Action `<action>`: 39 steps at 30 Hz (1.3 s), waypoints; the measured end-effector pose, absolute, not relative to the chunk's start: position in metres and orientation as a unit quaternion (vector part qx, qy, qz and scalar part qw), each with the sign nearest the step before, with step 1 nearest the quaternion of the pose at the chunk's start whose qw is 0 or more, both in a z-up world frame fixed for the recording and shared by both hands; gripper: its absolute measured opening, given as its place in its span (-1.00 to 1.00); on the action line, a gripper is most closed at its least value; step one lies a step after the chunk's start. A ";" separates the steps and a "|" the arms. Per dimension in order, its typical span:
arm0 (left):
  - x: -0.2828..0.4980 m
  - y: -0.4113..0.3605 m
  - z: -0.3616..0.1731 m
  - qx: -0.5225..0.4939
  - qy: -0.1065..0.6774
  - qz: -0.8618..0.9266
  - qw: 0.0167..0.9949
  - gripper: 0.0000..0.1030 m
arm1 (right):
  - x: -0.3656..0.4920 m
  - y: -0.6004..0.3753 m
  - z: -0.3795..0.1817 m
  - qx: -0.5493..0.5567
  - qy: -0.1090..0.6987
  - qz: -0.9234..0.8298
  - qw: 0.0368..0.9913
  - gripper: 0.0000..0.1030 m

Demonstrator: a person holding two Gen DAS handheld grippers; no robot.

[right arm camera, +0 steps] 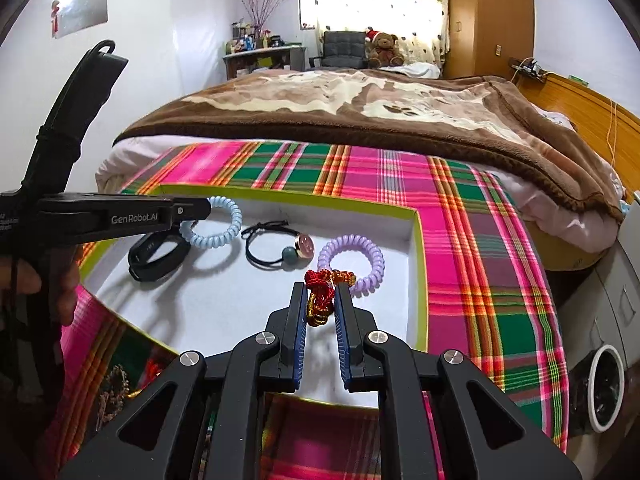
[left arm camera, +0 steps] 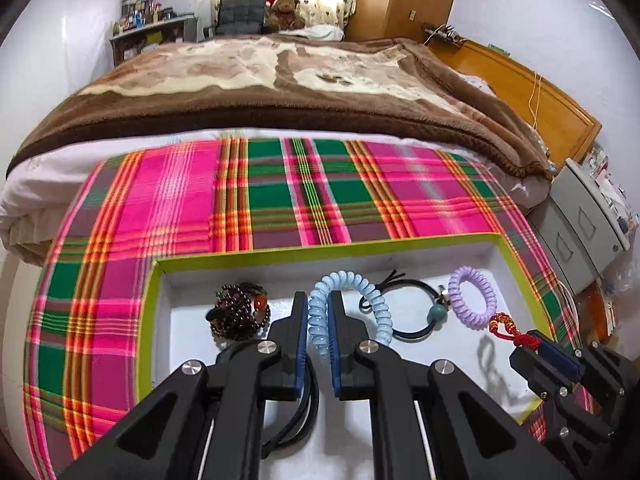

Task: Organize jewelry
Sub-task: 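Carry the chain and blue hair tie over the tray and open both tools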

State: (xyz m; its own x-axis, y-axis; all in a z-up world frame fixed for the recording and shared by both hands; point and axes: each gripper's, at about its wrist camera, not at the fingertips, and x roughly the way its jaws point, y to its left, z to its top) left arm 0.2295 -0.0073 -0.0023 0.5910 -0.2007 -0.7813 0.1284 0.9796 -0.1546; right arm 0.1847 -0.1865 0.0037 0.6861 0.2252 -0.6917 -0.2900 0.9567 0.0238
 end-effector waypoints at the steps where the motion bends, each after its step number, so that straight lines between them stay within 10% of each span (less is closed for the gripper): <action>1: 0.231 -0.007 -0.004 -0.043 0.446 -0.094 0.889 -0.80 | 0.185 -0.187 0.003 -0.041 0.372 0.141 0.916 -0.73; 20: 0.236 -0.008 -0.016 -0.044 0.460 -0.094 0.882 -0.77 | 0.193 -0.188 -0.011 -0.024 0.408 0.154 0.899 -0.72; 32: 0.227 -0.013 -0.009 -0.039 0.455 -0.097 0.884 -0.25 | 0.192 -0.188 -0.010 -0.027 0.407 0.147 0.901 -0.66; 39: 0.216 -0.013 -0.002 -0.034 0.449 -0.095 0.888 -0.15 | 0.186 -0.190 -0.007 -0.022 0.400 0.140 0.905 -0.24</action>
